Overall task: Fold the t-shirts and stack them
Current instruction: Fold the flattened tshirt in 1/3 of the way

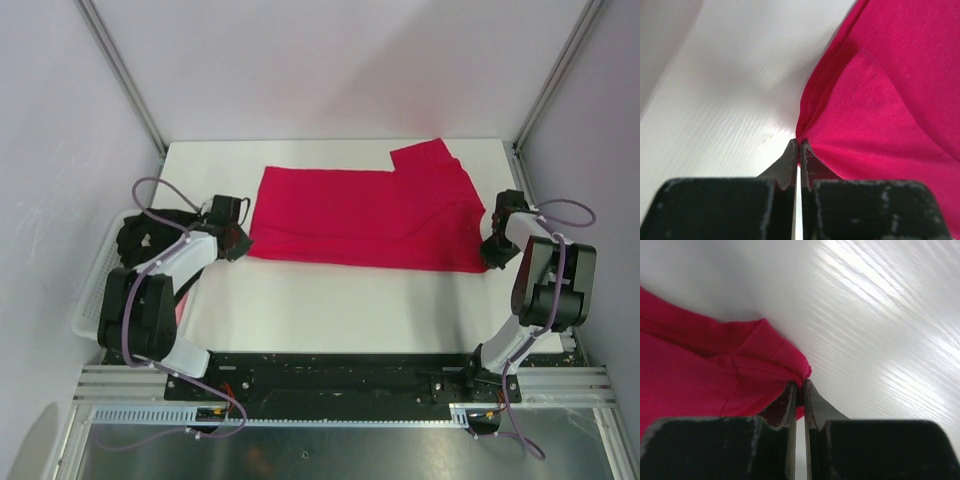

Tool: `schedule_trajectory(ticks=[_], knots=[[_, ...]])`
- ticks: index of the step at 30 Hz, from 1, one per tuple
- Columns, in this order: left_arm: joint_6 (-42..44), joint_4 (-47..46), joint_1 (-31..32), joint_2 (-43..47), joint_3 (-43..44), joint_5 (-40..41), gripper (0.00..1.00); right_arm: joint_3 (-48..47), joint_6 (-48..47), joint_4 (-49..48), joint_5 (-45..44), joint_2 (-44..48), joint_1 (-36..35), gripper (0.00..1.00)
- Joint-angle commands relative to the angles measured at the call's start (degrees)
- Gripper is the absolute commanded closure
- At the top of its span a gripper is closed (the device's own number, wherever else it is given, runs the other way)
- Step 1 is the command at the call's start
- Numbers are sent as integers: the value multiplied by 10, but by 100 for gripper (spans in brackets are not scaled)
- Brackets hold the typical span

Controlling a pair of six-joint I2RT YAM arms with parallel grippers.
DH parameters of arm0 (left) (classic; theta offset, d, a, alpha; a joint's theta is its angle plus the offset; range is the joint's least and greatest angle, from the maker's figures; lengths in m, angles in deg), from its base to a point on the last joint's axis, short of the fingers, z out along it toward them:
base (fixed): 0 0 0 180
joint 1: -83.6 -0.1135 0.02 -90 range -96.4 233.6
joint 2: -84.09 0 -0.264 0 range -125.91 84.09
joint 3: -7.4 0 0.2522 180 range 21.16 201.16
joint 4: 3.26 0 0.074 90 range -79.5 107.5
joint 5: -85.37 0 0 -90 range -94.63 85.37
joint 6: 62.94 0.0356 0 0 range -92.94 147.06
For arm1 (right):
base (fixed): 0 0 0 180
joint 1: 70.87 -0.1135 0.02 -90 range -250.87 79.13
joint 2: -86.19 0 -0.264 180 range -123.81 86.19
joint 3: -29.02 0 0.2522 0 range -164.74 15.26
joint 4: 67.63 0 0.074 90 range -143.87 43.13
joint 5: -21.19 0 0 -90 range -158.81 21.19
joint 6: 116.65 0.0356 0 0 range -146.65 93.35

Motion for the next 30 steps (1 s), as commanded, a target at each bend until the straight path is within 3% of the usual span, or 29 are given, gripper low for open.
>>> schedule_trajectory(ticks=[1,13,15,19,21,25,30], knots=[[-22,35,1,65,-45,55,100,-12,30,93,-41,34,36,100],[-51,59,24,206,-186,57,100,72,58,179,12,129,81,99],[-44,64,27,227,-195,53,94,78,58,189,17,153,84,91],[-13,77,34,271,-182,52,56,77,47,194,27,201,87,60],[4,83,35,290,-164,52,48,76,33,183,34,225,83,54],[28,86,39,283,-117,52,48,67,12,140,40,274,30,50],[38,83,46,183,-53,61,53,38,4,88,13,281,-89,48]])
